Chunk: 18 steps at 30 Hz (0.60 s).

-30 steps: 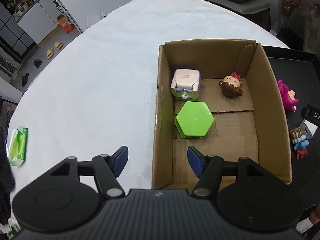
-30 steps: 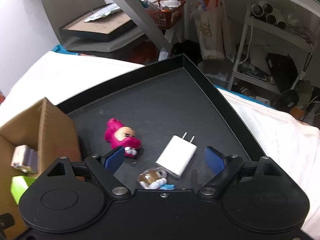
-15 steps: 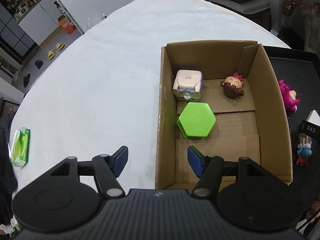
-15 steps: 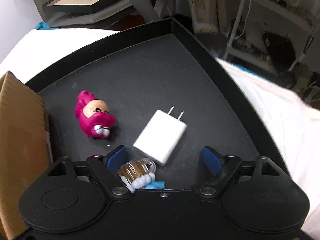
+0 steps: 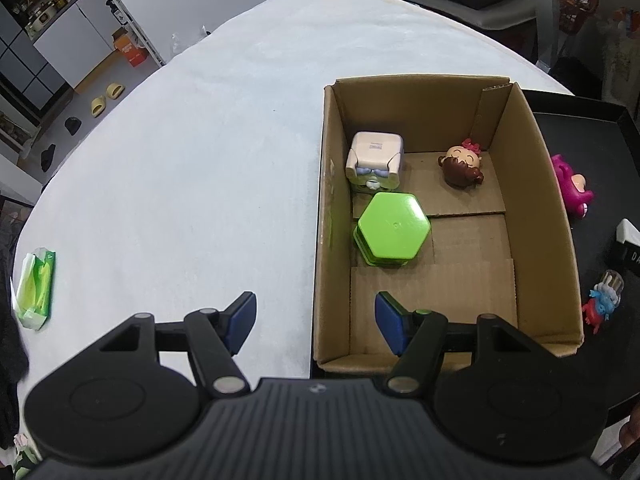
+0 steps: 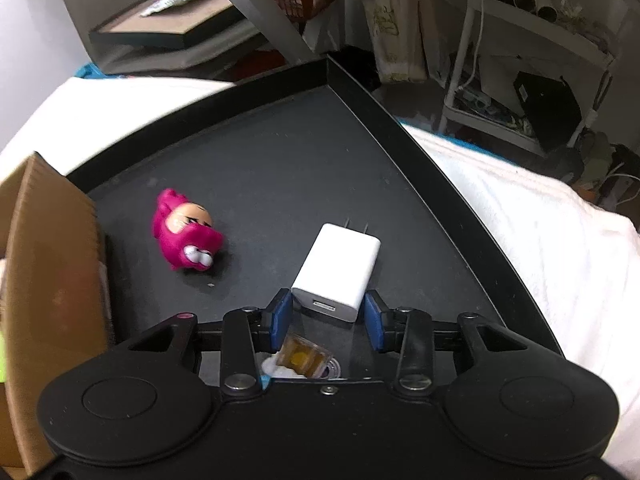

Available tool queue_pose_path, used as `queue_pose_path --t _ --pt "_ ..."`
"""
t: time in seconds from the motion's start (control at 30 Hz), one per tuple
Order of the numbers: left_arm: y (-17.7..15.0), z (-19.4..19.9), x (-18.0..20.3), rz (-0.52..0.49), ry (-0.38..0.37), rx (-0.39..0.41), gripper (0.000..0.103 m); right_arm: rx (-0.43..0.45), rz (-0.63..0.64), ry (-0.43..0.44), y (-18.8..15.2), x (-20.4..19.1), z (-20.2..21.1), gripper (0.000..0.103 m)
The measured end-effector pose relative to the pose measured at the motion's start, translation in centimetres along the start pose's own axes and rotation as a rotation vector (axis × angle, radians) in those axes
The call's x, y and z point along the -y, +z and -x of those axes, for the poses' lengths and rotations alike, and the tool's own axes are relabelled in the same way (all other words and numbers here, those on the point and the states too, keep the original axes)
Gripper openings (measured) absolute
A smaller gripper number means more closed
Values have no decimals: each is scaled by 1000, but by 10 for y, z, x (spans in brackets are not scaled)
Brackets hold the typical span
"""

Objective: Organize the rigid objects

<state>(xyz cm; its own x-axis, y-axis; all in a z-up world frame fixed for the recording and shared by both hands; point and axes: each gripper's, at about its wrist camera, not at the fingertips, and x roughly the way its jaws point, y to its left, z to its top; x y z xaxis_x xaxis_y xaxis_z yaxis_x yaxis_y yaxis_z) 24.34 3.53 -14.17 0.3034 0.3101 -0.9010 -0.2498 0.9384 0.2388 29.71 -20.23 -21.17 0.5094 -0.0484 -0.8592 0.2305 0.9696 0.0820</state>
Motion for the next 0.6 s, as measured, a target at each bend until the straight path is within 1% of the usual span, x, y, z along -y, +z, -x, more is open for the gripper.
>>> queue_pose_path --t 0.1,0.17,0.27,0.43,0.5,0.53,0.57,0.6 --pt "0 2 -1 3 -11 10 64 32 10 16 1 -1 7 38" --pt "0 2 -2 5 -20 12 64 51 35 5 -1 -4 9 37" --pt "-1 3 -3 6 -28 16 64 63 41 29 0 -5 13 37" --pt "-3 2 -4 2 -40 23 64 110 54 60 2 -9 30 37" --pt "-3 1 -5 3 -47 26 64 129 65 79 4 -13 37 35" --pt "-3 2 -5 3 -52 28 64 136 68 87 4 -14 40 25" --pt "-3 1 -6 3 -56 30 64 140 72 104 6 -16 43 2" --pt "-3 1 -6 2 -58 32 64 143 77 115 7 -17 47 0"
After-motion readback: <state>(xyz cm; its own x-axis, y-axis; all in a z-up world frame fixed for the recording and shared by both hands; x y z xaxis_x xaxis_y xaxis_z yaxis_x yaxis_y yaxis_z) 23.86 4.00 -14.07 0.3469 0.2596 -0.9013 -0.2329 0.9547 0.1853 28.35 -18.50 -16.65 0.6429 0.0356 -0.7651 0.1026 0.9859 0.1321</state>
